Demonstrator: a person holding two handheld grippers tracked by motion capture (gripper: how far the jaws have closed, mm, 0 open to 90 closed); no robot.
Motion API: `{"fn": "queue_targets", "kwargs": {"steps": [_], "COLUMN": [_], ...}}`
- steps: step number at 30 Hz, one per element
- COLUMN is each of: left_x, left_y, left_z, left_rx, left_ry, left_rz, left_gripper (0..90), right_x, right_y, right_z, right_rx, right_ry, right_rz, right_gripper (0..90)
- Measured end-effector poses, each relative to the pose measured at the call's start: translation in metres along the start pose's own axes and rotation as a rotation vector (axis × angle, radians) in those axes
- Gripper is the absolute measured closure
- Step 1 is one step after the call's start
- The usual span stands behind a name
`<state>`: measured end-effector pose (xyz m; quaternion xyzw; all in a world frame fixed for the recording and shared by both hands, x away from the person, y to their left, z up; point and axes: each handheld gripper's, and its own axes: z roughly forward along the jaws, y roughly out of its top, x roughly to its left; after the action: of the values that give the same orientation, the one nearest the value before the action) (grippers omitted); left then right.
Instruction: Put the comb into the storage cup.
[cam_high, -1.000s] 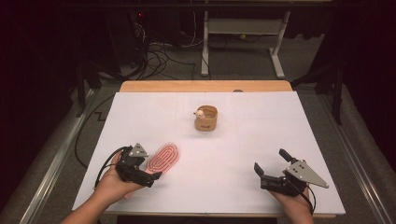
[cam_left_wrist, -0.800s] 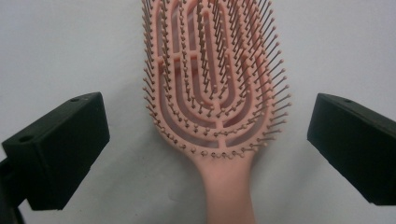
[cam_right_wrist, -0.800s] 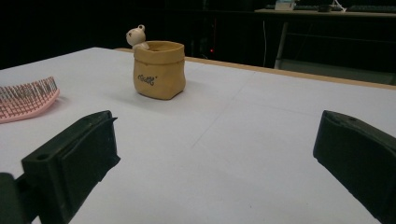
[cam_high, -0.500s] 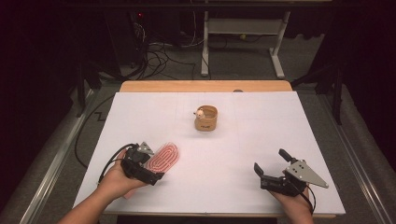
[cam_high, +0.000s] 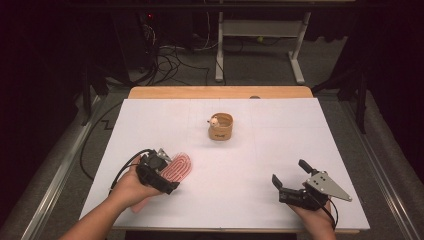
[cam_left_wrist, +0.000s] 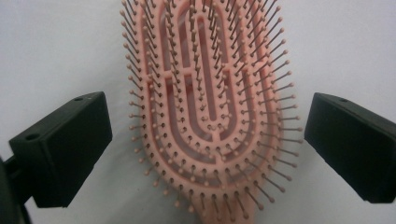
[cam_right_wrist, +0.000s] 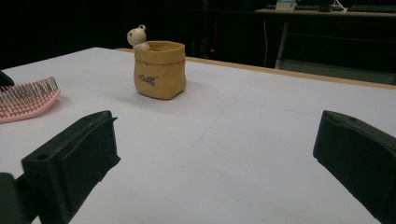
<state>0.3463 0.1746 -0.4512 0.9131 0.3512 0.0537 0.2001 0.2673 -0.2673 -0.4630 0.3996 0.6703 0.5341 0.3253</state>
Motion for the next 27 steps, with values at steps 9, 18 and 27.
{"fn": "queue_targets", "kwargs": {"steps": [9, 18, 27], "left_x": [0.003, 0.002, 0.005], "left_y": [0.021, 0.03, 0.038], "left_z": [0.008, 0.017, 0.02], "left_rx": [0.082, 0.154, 0.215], "left_ry": [-0.007, -0.004, -0.023], "left_rz": [0.005, 0.011, 0.011], "left_gripper": [2.7, 5.7, 3.8], "right_x": [0.0, -0.001, 0.0], "right_y": [0.0, 0.0, 0.0], "right_z": [0.0, 0.0, 0.0], "right_rx": [0.001, -0.001, 0.0], "right_ry": [0.002, 0.004, 0.005], "right_rz": [0.002, 0.004, 0.003], "right_gripper": [0.4, 0.4, 0.4]}}
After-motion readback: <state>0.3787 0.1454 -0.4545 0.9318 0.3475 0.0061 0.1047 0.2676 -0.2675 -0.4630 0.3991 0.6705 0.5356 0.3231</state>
